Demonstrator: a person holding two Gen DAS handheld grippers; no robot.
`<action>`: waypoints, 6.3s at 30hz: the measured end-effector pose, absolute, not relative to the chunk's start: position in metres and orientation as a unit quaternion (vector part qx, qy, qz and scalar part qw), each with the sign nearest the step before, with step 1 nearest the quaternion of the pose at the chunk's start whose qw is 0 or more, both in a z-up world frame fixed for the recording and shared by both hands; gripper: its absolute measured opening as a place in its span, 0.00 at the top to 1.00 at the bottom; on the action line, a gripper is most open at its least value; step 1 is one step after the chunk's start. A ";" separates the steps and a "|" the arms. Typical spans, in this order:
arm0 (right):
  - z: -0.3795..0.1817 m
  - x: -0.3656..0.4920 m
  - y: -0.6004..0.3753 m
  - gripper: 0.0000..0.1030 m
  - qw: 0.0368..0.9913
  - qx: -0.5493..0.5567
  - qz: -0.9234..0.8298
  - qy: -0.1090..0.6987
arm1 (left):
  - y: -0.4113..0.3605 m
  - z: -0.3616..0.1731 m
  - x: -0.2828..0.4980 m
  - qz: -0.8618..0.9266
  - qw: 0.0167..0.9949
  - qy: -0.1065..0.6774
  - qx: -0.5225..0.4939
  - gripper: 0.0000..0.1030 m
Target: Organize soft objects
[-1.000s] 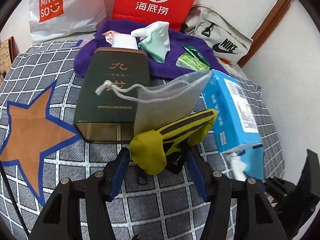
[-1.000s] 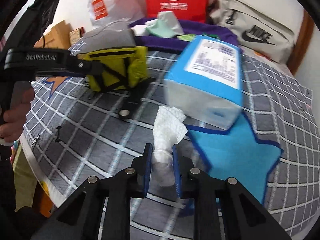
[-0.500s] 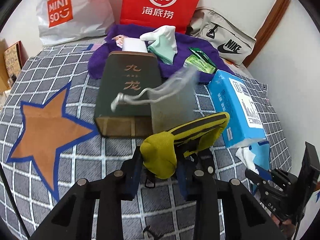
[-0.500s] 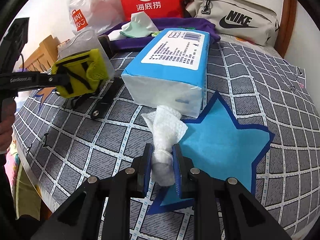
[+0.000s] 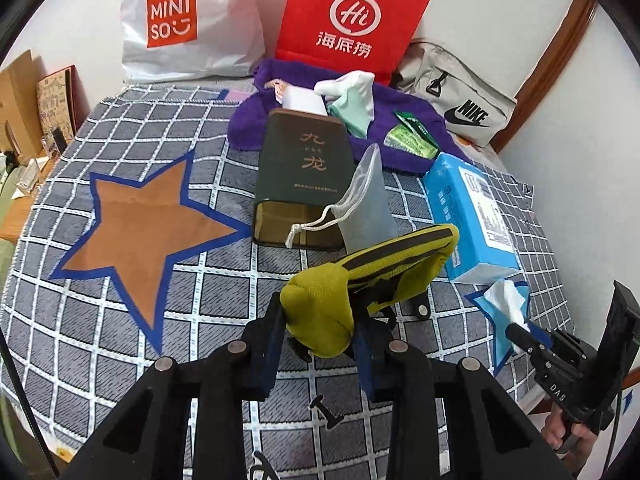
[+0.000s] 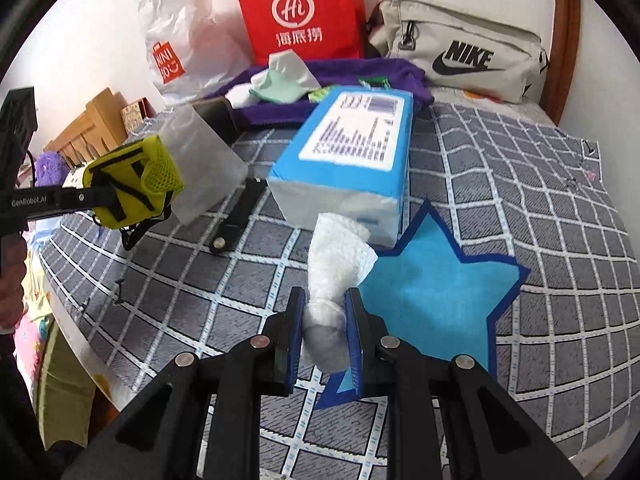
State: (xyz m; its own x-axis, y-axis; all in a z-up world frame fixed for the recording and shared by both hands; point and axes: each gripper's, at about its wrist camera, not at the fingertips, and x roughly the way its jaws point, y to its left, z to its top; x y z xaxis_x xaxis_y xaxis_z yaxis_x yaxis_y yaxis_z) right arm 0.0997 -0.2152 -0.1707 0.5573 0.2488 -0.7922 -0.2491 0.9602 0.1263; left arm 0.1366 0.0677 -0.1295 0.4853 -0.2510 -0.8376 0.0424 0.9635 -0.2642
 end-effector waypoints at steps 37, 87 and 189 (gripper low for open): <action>-0.065 0.161 -0.204 0.81 0.906 -0.007 0.192 0.376 | 0.073 -0.043 0.158 -0.067 0.900 0.415 -0.114 0.71; -0.109 0.394 -0.193 0.80 0.896 -0.031 0.173 0.409 | 0.100 -0.097 0.366 0.022 0.886 0.445 -0.130 0.71; -0.140 0.161 -0.167 0.48 0.846 -0.001 0.209 0.491 | 0.038 -0.179 0.191 -0.138 0.822 0.520 -0.187 0.89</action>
State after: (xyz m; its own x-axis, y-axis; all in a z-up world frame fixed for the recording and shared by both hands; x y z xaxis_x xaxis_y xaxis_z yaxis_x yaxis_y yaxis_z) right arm 0.1607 -0.1671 -0.1397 0.4300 0.3520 -0.8314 -0.3547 0.9127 0.2030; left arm 0.1910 0.0385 -0.1792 0.4207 -0.4213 -0.8034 0.0322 0.8920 -0.4509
